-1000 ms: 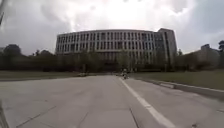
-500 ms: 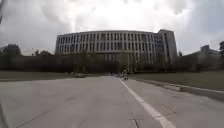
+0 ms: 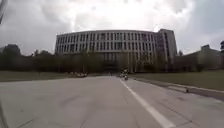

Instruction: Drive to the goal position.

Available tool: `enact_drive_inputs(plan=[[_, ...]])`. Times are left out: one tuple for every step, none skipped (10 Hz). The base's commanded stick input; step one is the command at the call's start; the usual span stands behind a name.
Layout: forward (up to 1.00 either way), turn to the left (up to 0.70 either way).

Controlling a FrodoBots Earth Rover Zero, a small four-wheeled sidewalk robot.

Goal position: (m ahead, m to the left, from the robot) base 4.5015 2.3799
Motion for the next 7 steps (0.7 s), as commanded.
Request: enact_drive_inputs(plan=[[0.70,0.00],[0.70,0.00],[0.70,0.00],[0.70,0.00],[0.70,0.00],[0.70,0.00],[0.70,0.00]])
